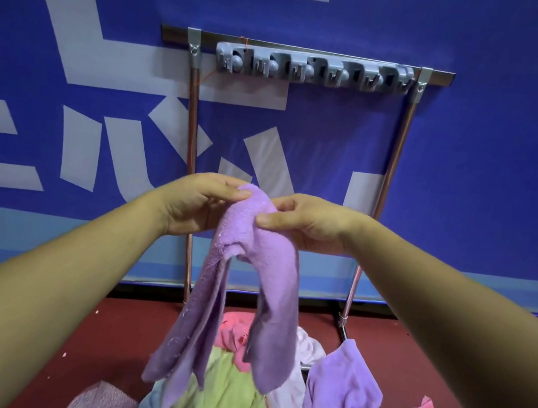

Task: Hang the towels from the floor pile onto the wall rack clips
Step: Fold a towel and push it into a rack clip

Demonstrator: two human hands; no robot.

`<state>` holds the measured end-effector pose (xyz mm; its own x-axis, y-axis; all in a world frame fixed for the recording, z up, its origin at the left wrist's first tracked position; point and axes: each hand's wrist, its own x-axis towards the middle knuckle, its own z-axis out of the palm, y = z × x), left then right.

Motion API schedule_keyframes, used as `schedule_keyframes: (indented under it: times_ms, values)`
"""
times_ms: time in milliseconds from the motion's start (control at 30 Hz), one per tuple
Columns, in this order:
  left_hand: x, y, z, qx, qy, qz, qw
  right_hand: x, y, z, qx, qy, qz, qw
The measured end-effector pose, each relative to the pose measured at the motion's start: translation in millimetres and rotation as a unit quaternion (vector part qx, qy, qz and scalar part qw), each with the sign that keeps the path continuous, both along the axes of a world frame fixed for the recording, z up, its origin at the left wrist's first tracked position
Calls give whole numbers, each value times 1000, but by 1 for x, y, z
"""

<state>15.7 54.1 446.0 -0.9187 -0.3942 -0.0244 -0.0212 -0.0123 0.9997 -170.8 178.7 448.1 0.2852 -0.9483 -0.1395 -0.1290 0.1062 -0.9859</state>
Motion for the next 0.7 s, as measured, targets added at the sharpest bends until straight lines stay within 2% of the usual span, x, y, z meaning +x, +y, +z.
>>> schedule_keyframes:
  times_ms: [233, 500, 700]
  values:
    - [27, -27, 3, -101, -103, -19, 989, -9, -12, 23, -37, -23, -44, 998]
    - [32, -51, 25, -78, -15, 39, 996, -10, -38, 38, -25, 23, -83, 996]
    - [25, -76, 55, -128, -42, 34, 990, -15, -68, 69, -69, 96, -77, 990]
